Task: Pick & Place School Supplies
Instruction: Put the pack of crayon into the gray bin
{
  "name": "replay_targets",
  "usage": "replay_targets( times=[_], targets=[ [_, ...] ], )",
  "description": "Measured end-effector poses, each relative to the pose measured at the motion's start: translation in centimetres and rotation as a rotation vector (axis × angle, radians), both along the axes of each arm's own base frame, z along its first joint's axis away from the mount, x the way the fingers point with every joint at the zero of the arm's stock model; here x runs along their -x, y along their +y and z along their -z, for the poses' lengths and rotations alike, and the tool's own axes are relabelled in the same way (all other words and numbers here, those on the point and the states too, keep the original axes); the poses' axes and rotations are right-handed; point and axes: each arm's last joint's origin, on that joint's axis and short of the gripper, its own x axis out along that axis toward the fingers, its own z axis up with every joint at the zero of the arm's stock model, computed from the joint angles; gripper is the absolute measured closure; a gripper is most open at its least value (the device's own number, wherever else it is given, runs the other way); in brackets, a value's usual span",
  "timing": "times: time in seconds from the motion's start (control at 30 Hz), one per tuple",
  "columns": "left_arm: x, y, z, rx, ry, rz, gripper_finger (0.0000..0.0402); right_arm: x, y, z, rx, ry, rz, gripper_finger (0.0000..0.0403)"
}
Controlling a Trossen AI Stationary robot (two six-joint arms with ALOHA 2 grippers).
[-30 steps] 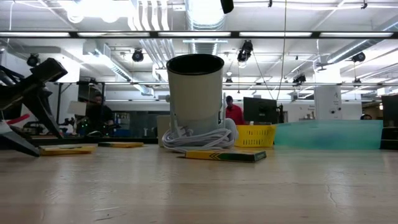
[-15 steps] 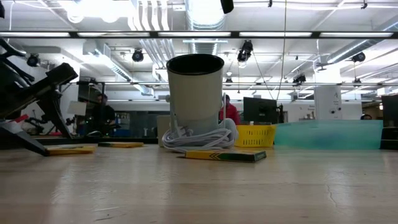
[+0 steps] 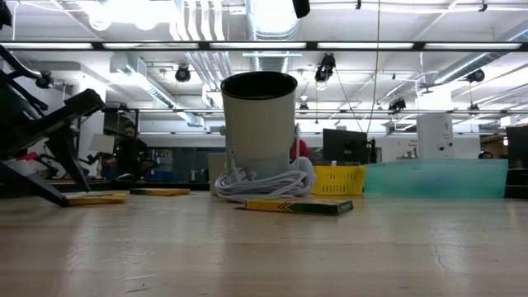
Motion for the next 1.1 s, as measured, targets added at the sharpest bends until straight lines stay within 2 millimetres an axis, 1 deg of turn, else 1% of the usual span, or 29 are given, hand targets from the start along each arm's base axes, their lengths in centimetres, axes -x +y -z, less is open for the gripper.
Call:
replay_targets(
  times=[0.2,0.7,1.1],
  targets=[
    [0.02,0.07,0.26,0.005,0.03,-0.001,0.0296,0.0,0.0,0.0,0.0,0.0,0.0,0.0335],
    [0.1,0.09,0.35,0.006,0.045,0.002,0.0332,0.0,0.0,0.01,0.0,0.0,0.0,0.0335],
    [0.09,0.06,0.34,0.004,0.05,0.01,0.0378,0.0,0.0,0.0,0.0,0.0,0.0,0.0335]
  ],
)
